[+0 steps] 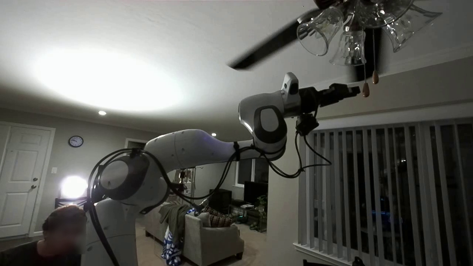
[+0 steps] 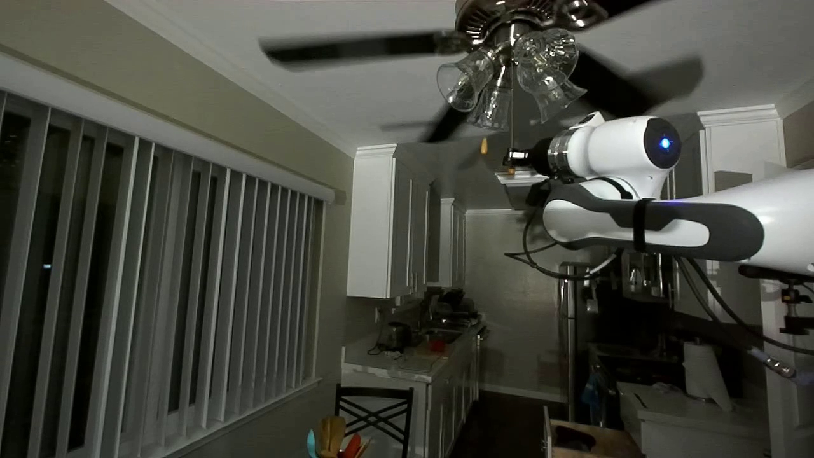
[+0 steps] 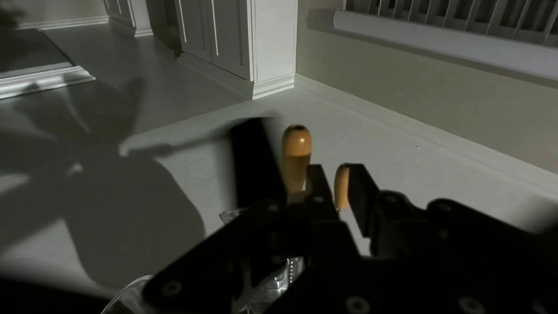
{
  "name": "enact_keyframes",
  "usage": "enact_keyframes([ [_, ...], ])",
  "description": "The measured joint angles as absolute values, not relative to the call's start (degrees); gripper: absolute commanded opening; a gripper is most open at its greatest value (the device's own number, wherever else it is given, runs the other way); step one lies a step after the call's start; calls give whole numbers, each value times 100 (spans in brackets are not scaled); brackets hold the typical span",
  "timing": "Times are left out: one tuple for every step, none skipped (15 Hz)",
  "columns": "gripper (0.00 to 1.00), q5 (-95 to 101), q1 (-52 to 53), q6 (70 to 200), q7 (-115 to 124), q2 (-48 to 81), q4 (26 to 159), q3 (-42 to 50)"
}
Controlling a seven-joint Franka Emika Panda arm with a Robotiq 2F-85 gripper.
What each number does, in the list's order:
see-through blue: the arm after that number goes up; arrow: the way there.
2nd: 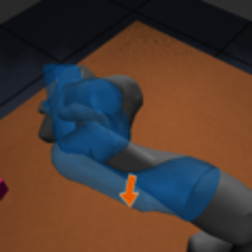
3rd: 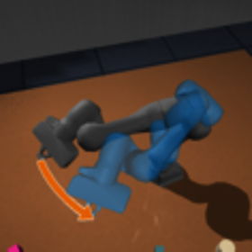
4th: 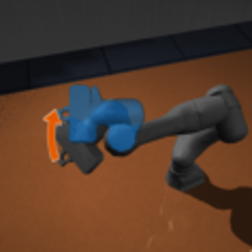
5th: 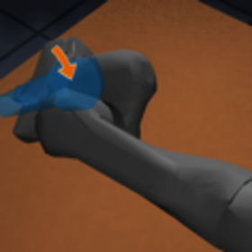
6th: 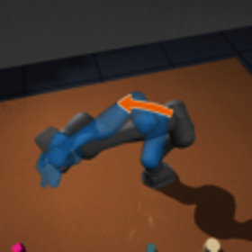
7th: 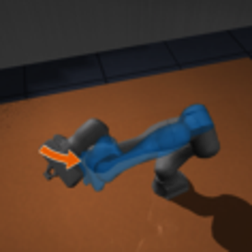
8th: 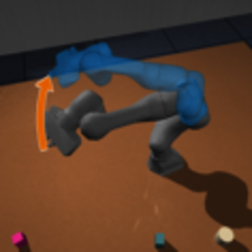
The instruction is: Pull the string to the right downwards to turn on the chandelier
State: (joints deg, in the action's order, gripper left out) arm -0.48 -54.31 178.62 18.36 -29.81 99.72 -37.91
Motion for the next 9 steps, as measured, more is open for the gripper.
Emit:
enact_keyframes([
  [56,-45,-5503,17860,1836,-2987,9959,-3836],
  [63,-43,-5581,17858,1836,-2997,9944,-3883],
  [69,0,-5656,17858,1837,-3007,9923,-3917],
  [77,64,-5726,17858,1839,-3015,9898,-3941],
  [83,108,-5802,17858,1839,-3024,9869,-3968],
  [90,143,-5880,17858,1839,-3027,9829,-3997],
  [96,166,-5958,17858,1839,-3027,9787,-4033],
  [98,181,-6048,17858,1839,-3027,9740,-4081],
  [100,193,-6159,17838,1843,-3026,9681,-4149],
])
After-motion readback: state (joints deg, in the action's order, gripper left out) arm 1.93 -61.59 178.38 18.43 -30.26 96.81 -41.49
